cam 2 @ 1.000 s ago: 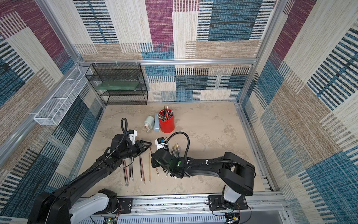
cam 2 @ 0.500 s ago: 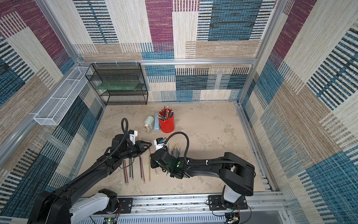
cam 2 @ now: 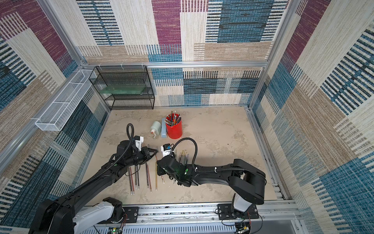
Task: Remove the protective cover of the pencils
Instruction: Remove the protective sleeve from the pencil, then place the pencil at the center of the board.
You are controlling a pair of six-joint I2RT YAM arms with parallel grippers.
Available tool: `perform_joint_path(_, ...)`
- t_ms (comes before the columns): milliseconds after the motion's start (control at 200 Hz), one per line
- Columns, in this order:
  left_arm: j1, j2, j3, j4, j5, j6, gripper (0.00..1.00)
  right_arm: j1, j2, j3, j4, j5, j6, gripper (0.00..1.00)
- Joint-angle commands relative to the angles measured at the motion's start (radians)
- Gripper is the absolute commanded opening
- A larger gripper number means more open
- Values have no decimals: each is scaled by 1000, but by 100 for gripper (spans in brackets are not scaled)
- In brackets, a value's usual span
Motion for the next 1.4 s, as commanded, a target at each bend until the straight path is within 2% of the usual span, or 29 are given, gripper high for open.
perform_joint_path(0, 0, 2, -4, 34, -7, -40, 12, 1, -6, -8, 36, -9, -1, 0)
perform_joint_path(205, 0, -8, -12, 30, -28, -48, 10, 18, -2, -23, 46, -10, 9, 0)
perform_joint_path(821, 3, -54, -38, 16, -91, -61, 8, 104, -61, -106, 56, 99, 58, 0)
perform_joint_path(1087, 1, -46, -25, -24, -130, -39, 8, 93, -62, -97, -79, 216, 172, 1)
perform_joint_path(1392, 2, -27, 1, -70, -165, -10, 8, -13, 118, 11, -185, 93, 234, 0)
